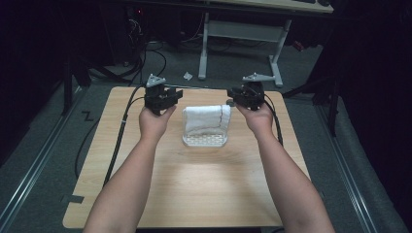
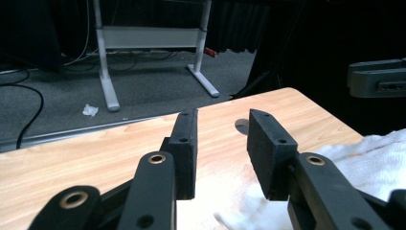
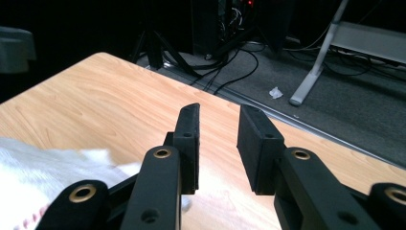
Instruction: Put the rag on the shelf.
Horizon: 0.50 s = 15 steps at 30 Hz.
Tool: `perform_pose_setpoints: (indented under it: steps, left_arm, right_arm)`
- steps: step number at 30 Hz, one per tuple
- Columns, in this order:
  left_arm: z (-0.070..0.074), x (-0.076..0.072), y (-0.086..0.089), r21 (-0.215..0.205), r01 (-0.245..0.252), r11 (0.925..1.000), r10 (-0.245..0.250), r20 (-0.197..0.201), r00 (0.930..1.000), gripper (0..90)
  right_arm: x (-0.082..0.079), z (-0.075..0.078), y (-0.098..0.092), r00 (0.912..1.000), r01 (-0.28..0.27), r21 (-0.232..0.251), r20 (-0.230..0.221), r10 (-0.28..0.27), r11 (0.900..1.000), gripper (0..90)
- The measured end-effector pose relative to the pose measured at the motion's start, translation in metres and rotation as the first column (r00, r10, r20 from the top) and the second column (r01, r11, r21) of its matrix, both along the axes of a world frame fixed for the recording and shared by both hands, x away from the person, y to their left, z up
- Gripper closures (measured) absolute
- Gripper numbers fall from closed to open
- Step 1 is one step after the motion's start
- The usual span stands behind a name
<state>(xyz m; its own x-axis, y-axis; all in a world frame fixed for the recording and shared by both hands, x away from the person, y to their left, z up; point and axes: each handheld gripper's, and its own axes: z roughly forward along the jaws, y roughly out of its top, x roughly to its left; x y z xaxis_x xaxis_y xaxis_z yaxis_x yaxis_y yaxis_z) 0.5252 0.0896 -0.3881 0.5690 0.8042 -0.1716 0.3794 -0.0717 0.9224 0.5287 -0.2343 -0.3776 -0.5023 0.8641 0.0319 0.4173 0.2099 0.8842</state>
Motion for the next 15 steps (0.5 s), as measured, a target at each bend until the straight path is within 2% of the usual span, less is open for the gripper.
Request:
perform_pose_setpoints:
  steps: [3,6,9,11,15]
  left_arm:
    - [-0.006,-0.011,0.01,0.02,0.001,0.9998,-0.001,0.0,1.0,64.1]
    - [-0.014,-0.023,0.017,0.019,0.001,0.9998,-0.001,0.005,1.0,63.5]
    - [-0.023,-0.035,0.025,0.027,-0.003,0.9996,0.003,0.01,0.9999,63.3]
    - [-0.029,-0.044,0.031,0.018,0.003,0.9998,-0.003,-0.001,1.0,62.4]
    - [-0.035,-0.066,0.041,0.04,0.014,0.9991,-0.014,0.016,0.9998,61.2]
  right_arm:
    - [-0.01,-0.003,-0.007,0.9999,0.008,-0.004,0.011,-0.008,1.0,68.9]
    - [-0.024,-0.007,-0.014,0.9994,0.019,-0.002,0.028,-0.019,1.0,67.9]
    - [-0.038,-0.012,-0.02,0.9988,0.027,-0.018,0.04,-0.026,0.999,66.5]
    - [-0.048,-0.016,-0.022,0.9982,0.03,-0.035,0.054,-0.028,0.999,65.2]
    - [-0.069,-0.021,-0.024,0.997,0.033,-0.061,0.072,-0.029,0.998,62.0]
